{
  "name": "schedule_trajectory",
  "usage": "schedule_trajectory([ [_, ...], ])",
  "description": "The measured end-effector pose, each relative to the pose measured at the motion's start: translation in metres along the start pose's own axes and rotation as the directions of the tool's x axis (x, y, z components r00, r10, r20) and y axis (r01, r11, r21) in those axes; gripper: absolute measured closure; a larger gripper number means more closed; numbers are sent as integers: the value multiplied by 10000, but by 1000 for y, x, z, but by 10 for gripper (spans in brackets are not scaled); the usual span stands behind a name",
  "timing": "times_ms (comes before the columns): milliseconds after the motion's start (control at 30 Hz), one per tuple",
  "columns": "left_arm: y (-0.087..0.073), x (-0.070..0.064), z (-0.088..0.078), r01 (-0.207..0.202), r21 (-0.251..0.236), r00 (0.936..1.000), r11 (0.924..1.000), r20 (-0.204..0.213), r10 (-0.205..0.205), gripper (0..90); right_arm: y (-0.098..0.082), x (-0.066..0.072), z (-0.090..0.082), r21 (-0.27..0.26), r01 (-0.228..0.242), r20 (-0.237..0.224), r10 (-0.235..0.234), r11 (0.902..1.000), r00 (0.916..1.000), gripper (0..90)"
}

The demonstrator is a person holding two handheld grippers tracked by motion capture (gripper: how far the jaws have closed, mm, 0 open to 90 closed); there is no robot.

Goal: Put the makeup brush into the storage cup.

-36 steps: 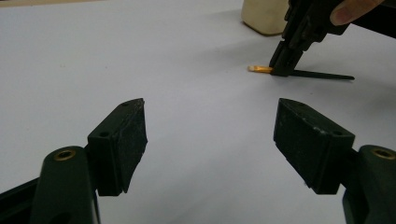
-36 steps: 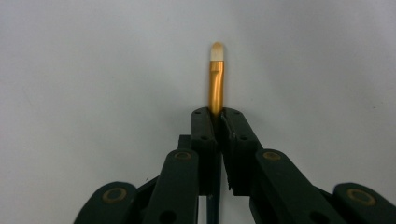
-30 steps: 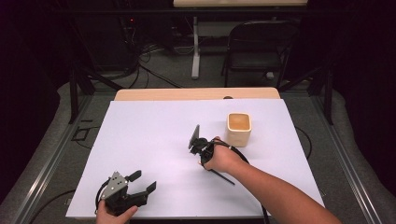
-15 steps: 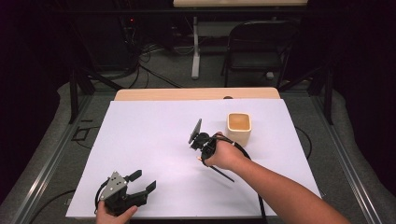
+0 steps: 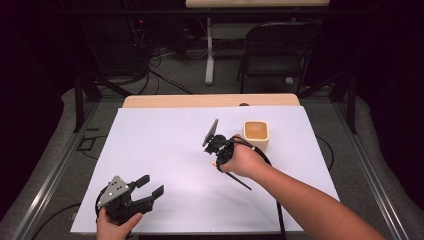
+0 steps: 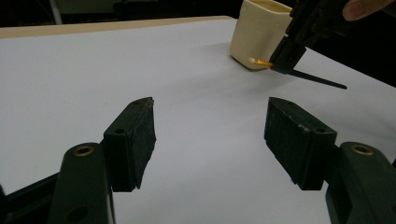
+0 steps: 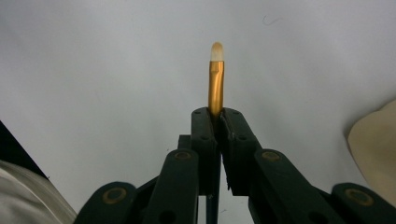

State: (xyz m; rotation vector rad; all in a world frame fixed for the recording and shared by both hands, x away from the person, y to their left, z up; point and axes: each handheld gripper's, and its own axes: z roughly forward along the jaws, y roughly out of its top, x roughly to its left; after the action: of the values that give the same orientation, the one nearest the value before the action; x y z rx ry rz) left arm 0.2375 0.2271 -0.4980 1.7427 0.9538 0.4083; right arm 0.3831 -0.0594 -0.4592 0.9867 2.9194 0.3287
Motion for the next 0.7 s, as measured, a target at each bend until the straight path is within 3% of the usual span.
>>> schedule_trajectory([
  [300, 28, -7, 2, -126, 140, 9990, 9998, 426, 119, 340, -2, -1, -19, -396, -11, -40, 9, 9992, 10000, 840],
  [700, 49, -13, 9, -463, 305, 9979, 9985, 456, 449, 343, -1, -5, -40, -475, -63, 52, 65, 9989, 10000, 840],
])
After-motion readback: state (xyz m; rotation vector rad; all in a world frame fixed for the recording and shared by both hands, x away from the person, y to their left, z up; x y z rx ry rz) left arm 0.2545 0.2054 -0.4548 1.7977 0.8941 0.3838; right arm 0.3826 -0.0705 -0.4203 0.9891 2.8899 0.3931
